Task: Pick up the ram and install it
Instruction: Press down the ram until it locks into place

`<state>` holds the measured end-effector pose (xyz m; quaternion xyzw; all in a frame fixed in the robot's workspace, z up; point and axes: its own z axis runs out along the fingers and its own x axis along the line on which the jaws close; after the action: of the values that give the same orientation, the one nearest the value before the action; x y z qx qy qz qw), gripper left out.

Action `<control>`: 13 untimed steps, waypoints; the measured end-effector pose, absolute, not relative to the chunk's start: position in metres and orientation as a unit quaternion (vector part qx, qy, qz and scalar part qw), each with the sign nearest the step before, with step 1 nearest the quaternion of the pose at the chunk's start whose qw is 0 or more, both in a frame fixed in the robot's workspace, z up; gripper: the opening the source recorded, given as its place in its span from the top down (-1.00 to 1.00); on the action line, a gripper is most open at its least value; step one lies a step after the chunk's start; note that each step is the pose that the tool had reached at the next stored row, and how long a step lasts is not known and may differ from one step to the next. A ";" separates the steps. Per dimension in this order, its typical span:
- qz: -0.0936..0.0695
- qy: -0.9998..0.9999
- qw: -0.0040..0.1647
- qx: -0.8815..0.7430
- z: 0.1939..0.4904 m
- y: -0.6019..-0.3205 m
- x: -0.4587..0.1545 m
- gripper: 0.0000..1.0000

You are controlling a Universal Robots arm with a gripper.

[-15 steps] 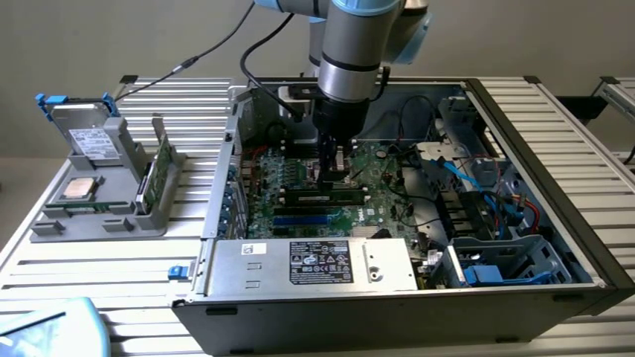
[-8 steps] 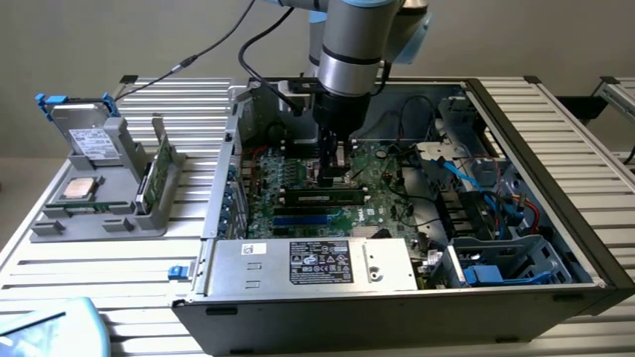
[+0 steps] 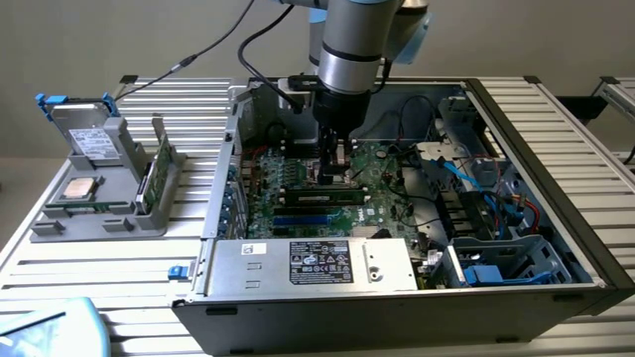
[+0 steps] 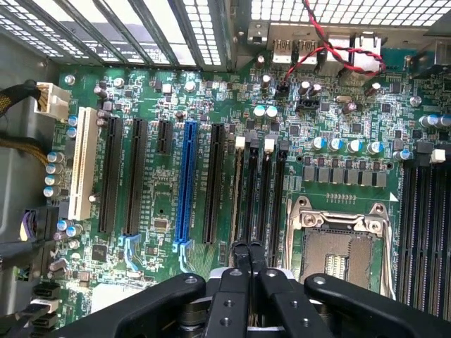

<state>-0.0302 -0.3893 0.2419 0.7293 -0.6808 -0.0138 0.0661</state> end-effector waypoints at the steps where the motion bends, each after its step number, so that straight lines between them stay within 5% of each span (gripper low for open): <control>1: -0.014 -0.681 0.066 0.729 0.242 -0.389 -0.030 0.80; 13: -0.014 -0.681 0.066 0.729 0.242 -0.392 -0.004 0.80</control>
<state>-0.0040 -0.3921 0.2418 0.7295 -0.6807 -0.0137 0.0661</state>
